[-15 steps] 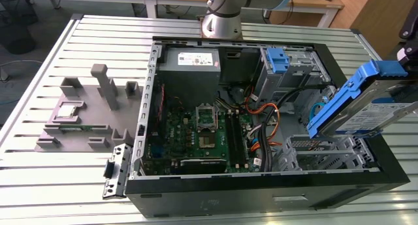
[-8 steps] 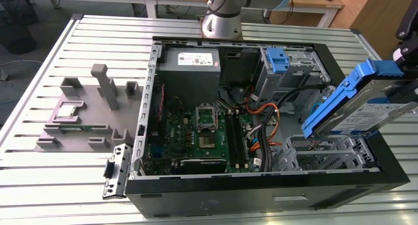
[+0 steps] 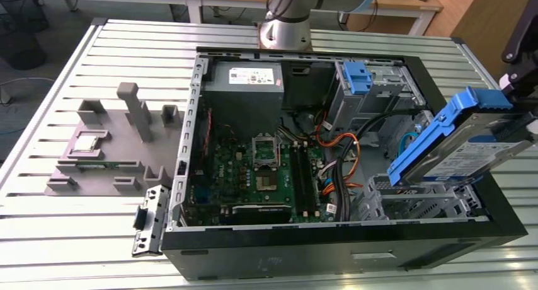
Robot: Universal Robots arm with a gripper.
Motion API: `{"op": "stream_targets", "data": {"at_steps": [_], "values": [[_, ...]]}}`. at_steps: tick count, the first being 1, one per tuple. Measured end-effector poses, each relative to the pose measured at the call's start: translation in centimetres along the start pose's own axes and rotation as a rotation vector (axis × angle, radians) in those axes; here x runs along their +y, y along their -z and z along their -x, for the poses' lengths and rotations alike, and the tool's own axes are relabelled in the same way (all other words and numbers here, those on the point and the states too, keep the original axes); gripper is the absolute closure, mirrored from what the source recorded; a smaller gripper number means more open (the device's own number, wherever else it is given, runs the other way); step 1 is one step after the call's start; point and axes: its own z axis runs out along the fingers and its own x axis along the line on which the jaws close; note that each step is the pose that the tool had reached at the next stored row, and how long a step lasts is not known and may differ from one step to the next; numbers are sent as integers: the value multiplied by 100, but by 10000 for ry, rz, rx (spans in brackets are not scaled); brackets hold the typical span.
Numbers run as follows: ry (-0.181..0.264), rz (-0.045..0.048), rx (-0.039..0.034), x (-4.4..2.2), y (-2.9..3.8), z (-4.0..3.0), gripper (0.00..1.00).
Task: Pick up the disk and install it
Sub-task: 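Insert the disk into the insertion slot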
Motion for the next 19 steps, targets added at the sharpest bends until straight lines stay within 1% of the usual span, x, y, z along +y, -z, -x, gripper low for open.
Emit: {"op": "stream_targets", "data": {"at_steps": [3,4,5,9,10,11,15,19], "values": [[-3,8,27,-1,0,0,65],[-4,28,33,-2,-1,0,65],[-8,83,37,-2,-1,0,65],[-9,88,30,-2,-2,0,65],[-7,89,-16,-2,-11,-1,65],[-6,89,-30,-3,-26,-2,65],[-5,91,-29,-10,-83,-6,65],[-7,104,-30,-25,-115,-8,65]]}}
